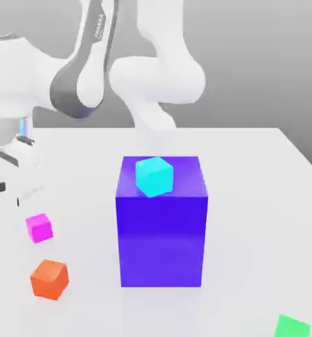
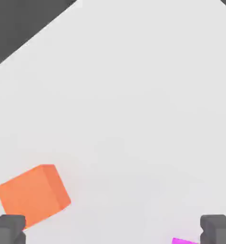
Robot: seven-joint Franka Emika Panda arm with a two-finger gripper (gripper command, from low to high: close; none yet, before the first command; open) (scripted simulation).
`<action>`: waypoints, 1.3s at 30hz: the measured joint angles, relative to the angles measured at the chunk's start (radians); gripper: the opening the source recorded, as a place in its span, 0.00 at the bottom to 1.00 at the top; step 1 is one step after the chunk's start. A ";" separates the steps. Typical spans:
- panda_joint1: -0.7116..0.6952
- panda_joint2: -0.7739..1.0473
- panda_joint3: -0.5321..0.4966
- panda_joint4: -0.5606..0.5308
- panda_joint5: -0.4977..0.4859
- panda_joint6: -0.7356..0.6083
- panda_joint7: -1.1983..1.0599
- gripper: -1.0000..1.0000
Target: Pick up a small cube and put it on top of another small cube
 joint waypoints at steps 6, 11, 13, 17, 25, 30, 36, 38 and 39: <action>-0.161 0.227 0.173 -0.009 0.285 0.160 -0.209 0.50; -0.305 0.329 0.333 0.013 0.353 0.243 -0.263 0.00; -0.306 0.329 0.333 0.013 0.352 0.243 -0.261 0.00; -0.296 0.312 0.318 0.009 0.333 0.230 -0.246 0.00; -0.177 0.098 0.193 -0.011 0.022 0.044 -0.088 0.00; -0.099 0.164 0.264 0.115 -0.087 -0.014 -0.296 0.00; -0.033 0.244 0.369 0.260 -0.201 -0.070 -0.544 0.00; -0.009 0.270 0.404 0.308 -0.239 -0.087 -0.627 0.00; 0.002 0.282 0.422 0.333 -0.257 -0.095 -0.670 0.00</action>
